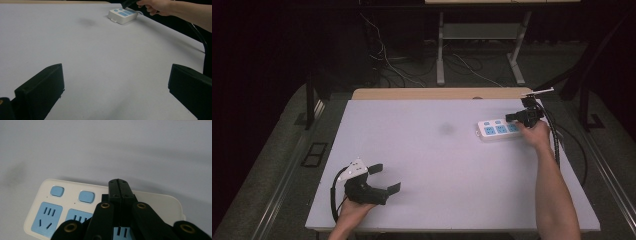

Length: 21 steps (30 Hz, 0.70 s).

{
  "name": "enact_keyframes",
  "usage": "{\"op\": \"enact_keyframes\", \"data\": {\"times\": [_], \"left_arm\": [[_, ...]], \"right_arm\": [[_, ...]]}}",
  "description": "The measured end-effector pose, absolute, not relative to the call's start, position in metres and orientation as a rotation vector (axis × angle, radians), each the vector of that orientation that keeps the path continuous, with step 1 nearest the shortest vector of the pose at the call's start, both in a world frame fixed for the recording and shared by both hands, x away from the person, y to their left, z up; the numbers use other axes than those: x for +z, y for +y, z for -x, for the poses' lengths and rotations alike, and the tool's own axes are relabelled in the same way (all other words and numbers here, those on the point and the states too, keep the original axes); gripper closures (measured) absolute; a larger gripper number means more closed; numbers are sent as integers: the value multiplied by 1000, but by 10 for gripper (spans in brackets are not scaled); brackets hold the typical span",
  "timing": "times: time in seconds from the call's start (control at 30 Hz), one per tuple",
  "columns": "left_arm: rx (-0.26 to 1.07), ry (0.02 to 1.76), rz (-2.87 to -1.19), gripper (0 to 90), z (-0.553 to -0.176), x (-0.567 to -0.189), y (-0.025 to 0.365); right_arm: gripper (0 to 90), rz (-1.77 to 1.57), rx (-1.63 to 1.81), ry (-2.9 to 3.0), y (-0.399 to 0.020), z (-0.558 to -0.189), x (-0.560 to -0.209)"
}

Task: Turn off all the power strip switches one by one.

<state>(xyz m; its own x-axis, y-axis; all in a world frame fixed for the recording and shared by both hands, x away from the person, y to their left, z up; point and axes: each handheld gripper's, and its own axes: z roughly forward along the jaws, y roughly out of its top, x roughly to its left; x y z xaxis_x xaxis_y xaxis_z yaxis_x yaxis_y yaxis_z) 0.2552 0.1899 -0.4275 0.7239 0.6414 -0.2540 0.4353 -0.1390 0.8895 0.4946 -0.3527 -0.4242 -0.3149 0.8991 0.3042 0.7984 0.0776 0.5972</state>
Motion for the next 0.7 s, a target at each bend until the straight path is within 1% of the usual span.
{"op": "enact_keyframes", "data": {"times": [0.17,0.23,0.5,0.7], "left_arm": [[226,845,-1776,0,-255,-427,189],[225,842,-1773,0,-254,-427,189],[223,844,-1772,0,-255,-427,189],[225,853,-1765,0,-255,-427,190]], "right_arm": [[900,-1762,1065,2179,-353,-494,-425],[900,-1754,1015,2187,-350,-495,-424],[900,-1758,1089,2186,-356,-494,-427],[900,-1747,1054,2199,-354,-494,-424]]}}
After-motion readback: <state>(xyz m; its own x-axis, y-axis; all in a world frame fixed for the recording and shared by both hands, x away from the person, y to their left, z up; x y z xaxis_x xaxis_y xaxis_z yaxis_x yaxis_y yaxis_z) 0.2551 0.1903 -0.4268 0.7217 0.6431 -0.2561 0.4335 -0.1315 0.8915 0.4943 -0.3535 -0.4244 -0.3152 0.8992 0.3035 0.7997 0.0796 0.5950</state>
